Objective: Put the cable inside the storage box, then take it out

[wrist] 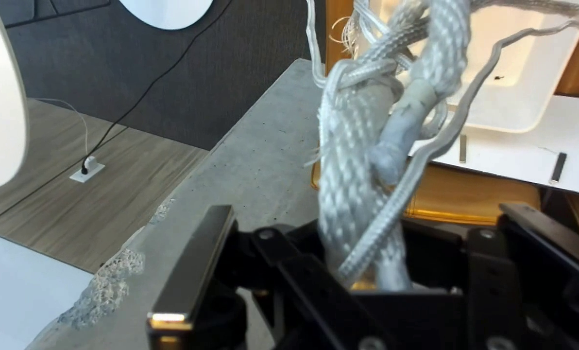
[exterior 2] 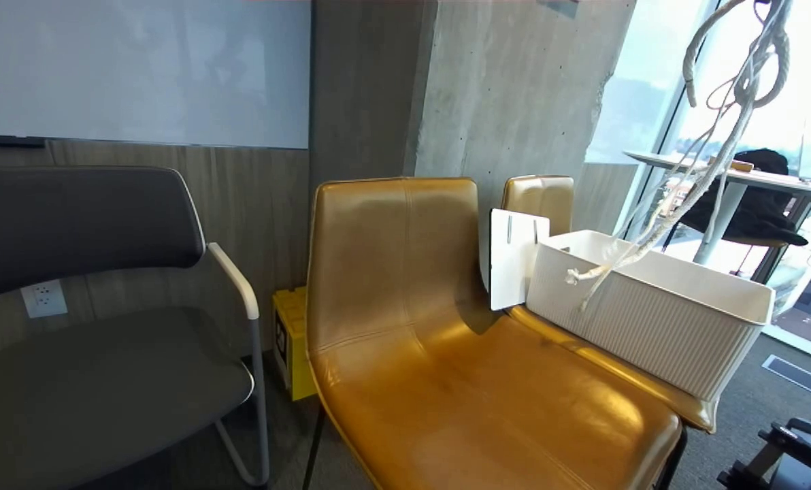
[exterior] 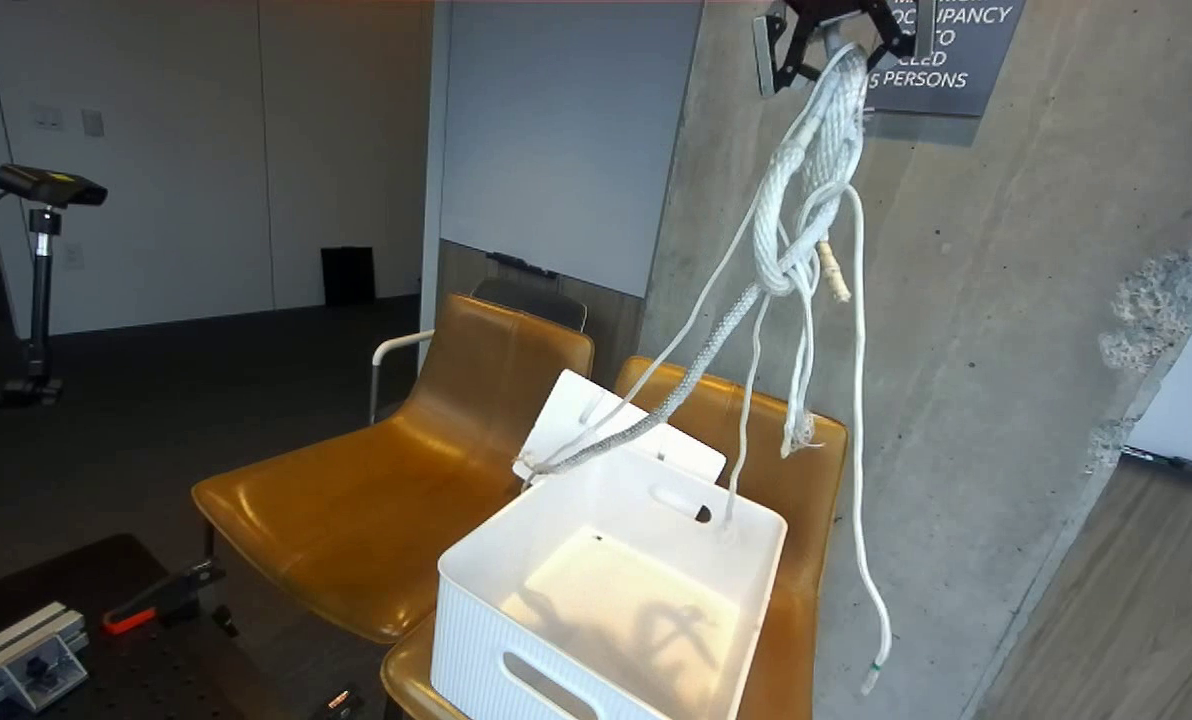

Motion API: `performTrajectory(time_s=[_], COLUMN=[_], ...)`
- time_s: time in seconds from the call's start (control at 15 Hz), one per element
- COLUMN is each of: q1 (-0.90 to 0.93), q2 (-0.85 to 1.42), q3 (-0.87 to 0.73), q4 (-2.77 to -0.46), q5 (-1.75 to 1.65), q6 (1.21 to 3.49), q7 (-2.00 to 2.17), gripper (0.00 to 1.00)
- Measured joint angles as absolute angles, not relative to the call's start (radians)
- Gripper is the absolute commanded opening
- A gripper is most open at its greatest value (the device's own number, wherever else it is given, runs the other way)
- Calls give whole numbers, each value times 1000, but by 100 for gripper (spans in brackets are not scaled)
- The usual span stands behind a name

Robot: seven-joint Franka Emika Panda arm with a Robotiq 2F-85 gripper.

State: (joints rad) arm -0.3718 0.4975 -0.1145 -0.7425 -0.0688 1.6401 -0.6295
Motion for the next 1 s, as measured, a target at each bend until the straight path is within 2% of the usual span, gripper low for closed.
performTrajectory(time_s=[0.47, 1.0], q1=[-442, -289], q2=[675, 539], q3=[-76, 41], q4=[-707, -884], q5=[61, 88], q6=[1627, 1623], q7=[-691, -688], gripper=[0, 0])
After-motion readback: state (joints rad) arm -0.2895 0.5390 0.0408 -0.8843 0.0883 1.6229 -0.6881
